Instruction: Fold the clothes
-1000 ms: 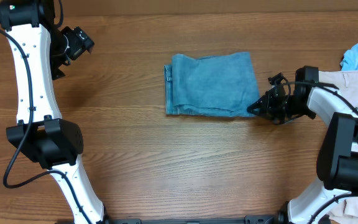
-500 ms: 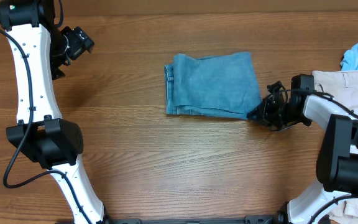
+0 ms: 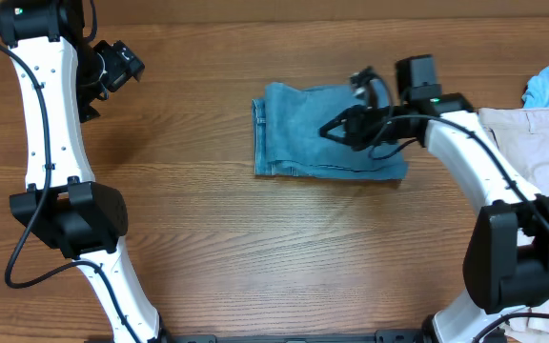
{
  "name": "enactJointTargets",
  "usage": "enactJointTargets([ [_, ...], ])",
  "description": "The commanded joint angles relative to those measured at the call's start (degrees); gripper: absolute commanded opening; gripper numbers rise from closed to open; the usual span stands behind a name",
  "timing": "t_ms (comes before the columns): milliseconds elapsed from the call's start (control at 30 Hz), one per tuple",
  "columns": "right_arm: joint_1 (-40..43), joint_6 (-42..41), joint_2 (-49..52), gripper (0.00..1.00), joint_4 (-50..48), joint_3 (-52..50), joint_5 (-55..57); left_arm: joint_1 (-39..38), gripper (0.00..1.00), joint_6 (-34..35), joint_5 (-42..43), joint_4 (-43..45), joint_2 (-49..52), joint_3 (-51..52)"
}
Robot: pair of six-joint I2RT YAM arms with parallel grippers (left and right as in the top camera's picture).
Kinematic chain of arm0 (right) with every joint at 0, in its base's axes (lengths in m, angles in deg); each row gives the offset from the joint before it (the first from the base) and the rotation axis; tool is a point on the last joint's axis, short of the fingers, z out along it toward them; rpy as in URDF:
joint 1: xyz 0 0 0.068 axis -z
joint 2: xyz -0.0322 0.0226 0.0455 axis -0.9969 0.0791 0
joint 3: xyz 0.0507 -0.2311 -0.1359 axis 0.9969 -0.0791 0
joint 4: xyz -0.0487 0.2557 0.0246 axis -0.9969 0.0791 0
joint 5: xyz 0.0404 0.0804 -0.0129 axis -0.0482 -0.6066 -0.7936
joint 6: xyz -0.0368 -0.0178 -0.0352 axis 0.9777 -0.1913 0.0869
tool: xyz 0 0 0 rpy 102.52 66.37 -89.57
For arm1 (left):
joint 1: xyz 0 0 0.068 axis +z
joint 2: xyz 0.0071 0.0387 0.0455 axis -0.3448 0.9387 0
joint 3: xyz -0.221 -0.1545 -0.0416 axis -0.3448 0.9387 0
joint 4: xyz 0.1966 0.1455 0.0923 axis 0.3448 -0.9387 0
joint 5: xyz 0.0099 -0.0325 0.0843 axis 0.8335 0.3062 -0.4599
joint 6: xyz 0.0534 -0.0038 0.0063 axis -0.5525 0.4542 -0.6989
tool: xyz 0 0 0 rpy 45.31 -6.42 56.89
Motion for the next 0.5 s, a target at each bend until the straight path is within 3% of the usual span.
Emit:
enactJointTargets([
  [0, -3.5, 0.4, -0.7, 0.04, -3.8, 0.0, -1.3, -0.1, 1.0, -1.1, 0.0, 0.1, -0.5, -0.5],
  [300, -11.0, 0.2, 4.7, 0.04, -10.0, 0.0, -1.3, -0.1, 1.0, -1.1, 0.0, 0.1, -0.5, -0.5],
  [467, -11.8, 0.0, 13.8, 0.04, -14.1, 0.0, -1.4, -0.2, 1.0, -1.1, 0.0, 0.1, -0.5, -0.5],
])
